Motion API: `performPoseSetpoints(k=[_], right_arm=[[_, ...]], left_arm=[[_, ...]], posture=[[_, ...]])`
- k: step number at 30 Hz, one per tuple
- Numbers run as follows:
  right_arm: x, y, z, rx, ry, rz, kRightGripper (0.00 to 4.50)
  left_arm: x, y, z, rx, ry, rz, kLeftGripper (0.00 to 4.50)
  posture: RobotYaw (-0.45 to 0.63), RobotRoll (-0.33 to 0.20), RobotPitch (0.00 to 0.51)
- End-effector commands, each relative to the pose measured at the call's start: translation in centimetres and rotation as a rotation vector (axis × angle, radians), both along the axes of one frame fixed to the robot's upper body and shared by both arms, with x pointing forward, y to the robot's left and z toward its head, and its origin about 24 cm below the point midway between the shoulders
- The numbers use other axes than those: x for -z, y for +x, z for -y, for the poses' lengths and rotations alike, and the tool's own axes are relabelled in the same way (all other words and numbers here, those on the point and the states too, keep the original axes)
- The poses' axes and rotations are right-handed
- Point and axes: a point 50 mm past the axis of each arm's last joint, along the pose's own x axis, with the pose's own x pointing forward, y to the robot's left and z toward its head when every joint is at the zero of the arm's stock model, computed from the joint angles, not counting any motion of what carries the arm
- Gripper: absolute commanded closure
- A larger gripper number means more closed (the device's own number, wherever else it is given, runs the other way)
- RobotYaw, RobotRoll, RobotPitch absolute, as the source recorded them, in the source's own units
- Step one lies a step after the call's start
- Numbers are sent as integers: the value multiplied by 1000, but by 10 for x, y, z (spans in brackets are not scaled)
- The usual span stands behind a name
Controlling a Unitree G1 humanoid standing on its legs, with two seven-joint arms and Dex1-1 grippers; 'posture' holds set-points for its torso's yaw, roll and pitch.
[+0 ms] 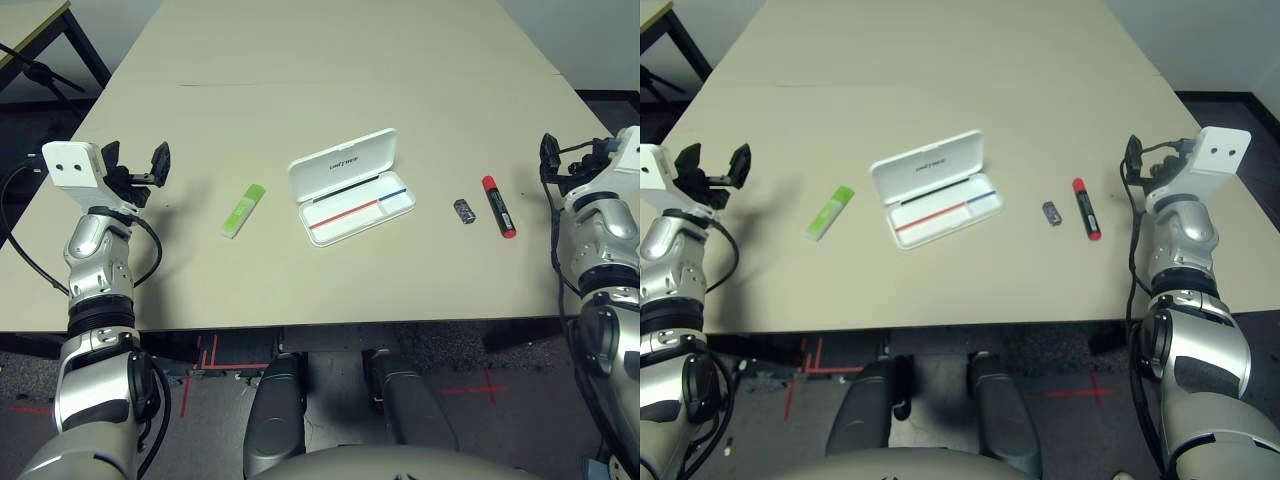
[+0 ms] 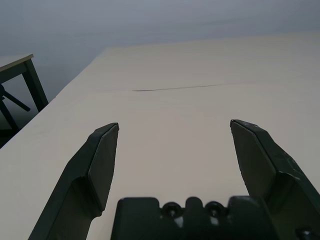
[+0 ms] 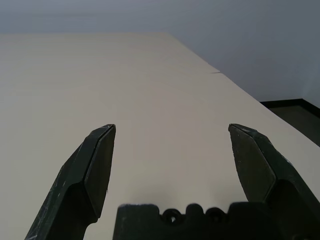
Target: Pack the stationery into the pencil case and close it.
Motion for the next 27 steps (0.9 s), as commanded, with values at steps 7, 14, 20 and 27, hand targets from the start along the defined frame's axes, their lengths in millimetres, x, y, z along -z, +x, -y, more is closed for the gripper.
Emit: performPoseSetpoints(k=[7,14,20,27], right_arm=[[-7,3,-1,-3,-2,21,0],[-15,8,-8,-145,-45,-9,0],[-19,9,-25,-455,-180,-110,0],[-12,-6,-43,-826,-331,-283,0]], left_arm=[[1,1,1,0,-3,5,16],[-2,0,6,37,14,8,16],[-5,-1,9,70,43,5,16],[-7,-4,22,167,69,-8,16]], posture=[[-2,0,145],[0,0,146],[1,0,149],[-3,0,157]])
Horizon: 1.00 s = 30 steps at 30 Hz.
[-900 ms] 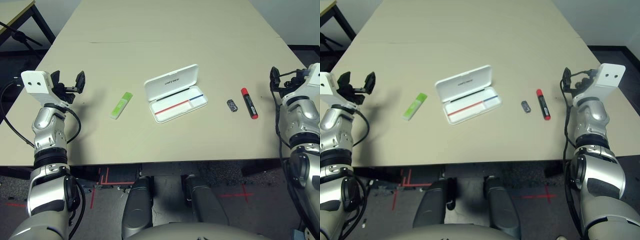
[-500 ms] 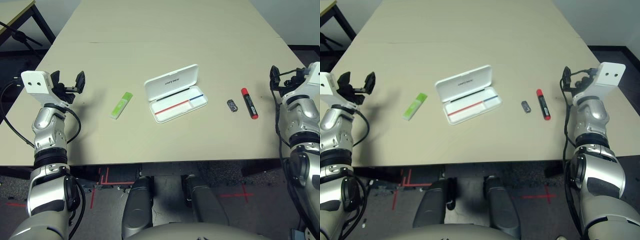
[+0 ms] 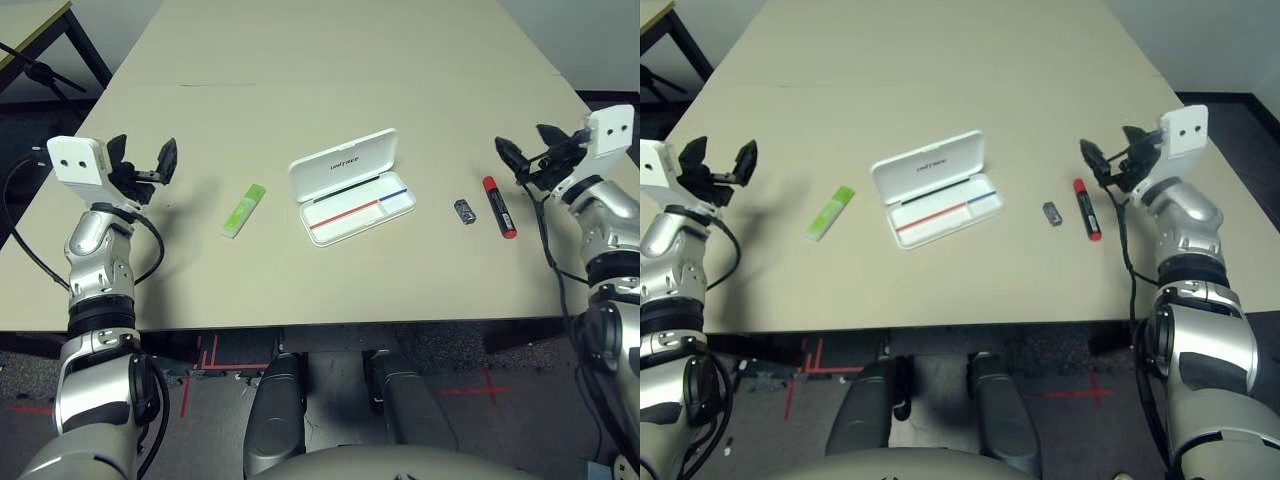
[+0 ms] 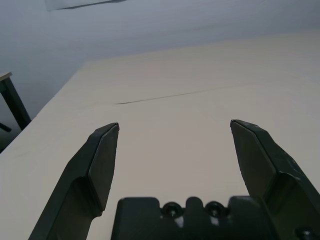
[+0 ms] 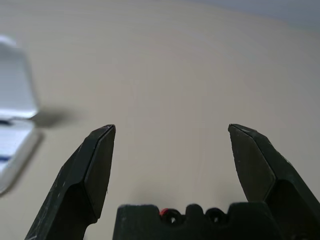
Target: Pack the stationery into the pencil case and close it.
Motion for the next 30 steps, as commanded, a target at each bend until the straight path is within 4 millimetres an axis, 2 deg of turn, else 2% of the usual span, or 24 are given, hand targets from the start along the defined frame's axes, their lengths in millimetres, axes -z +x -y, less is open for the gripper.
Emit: performPoseSetpoints(k=[1,7,10,20,30], right_arm=[[6,-10,-6,-158,-86,-106,0],[8,-17,-14,-266,-115,-192,0],[9,-18,-16,-277,-127,-209,0],[14,-15,-20,-288,-155,-230,0],[16,-13,-24,-302,-171,-236,0]], left_arm=[[1,-3,8,65,5,-24,16],[-4,-8,18,150,20,-38,16],[-5,-14,31,244,47,-59,16],[5,-60,87,701,212,-337,16],[6,-70,113,849,396,-528,16]], posture=[[-3,0,157],[12,0,156],[16,0,155],[42,0,155],[44,0,155]])
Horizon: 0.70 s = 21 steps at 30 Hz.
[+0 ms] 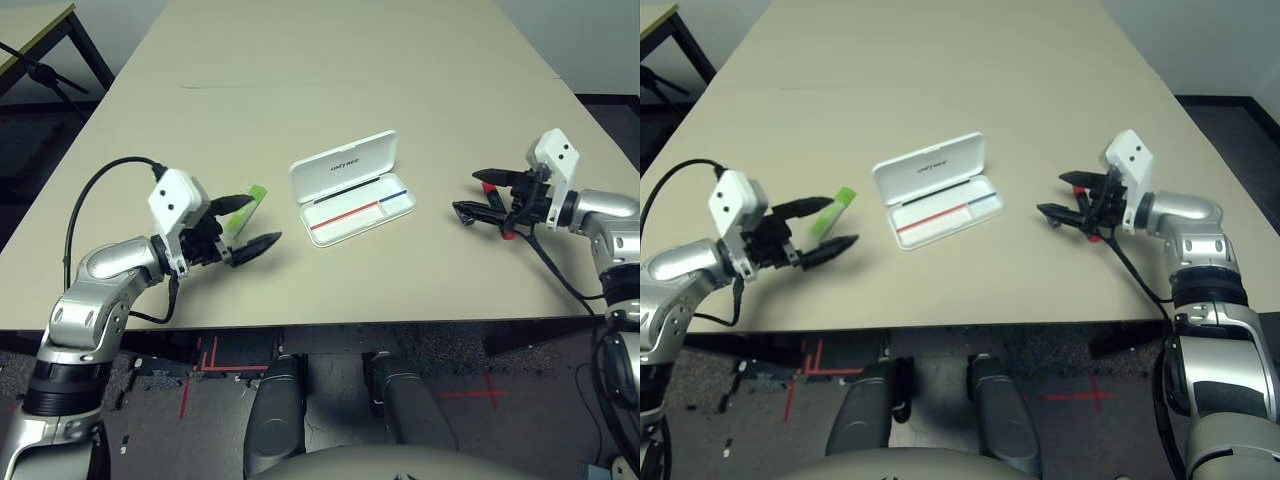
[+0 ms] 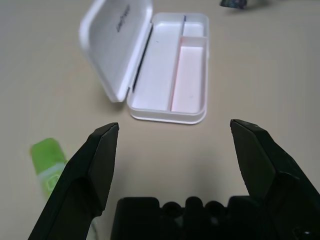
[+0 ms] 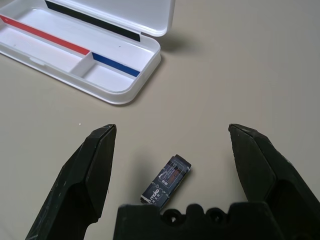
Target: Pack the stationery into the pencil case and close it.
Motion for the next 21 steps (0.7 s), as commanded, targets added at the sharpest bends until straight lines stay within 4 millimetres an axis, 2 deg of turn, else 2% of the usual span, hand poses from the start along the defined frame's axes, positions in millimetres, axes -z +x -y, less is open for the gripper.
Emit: performPoseSetpoints(k=[1,8,13,21], right_arm=[[2,0,-1,-12,-8,-8,0],[4,-1,-2,-17,-14,-10,0],[5,-1,-3,-16,-19,-9,0],[6,-3,-2,-11,-25,-6,0]], left_arm=[[1,-3,12,77,107,-40,16],[5,3,30,145,248,-51,16],[8,11,50,197,286,-53,16],[11,17,70,245,311,-47,16]], posture=[[42,0,156],[37,0,158],[30,0,159],[15,0,164]])
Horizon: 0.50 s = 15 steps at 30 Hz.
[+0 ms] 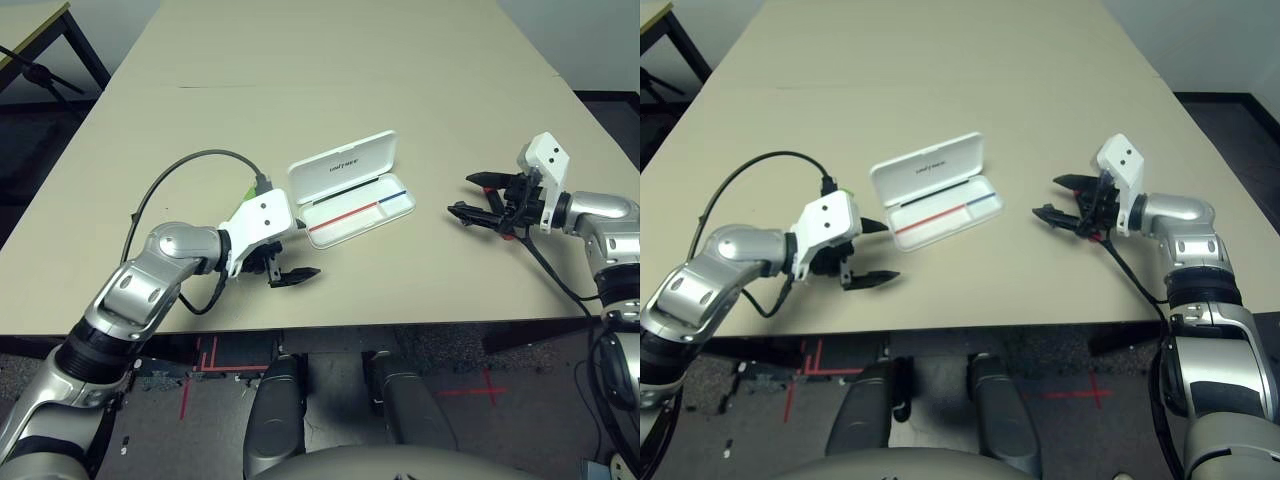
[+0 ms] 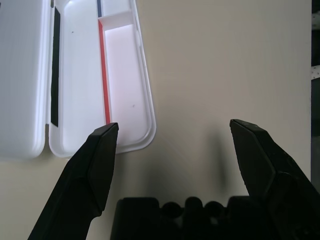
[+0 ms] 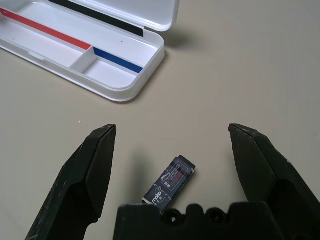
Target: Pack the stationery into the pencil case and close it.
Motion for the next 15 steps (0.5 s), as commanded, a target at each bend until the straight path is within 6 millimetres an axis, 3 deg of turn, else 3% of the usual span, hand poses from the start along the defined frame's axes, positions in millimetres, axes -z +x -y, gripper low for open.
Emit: performPoseSetpoints(k=[1,15], right_arm=[[4,-3,1,-2,-18,-6,0],[4,-3,1,6,-21,9,0]], left_arm=[[6,3,5,13,33,-23,16],[14,20,20,37,109,-34,16]], posture=[[15,0,164],[2,0,167]])
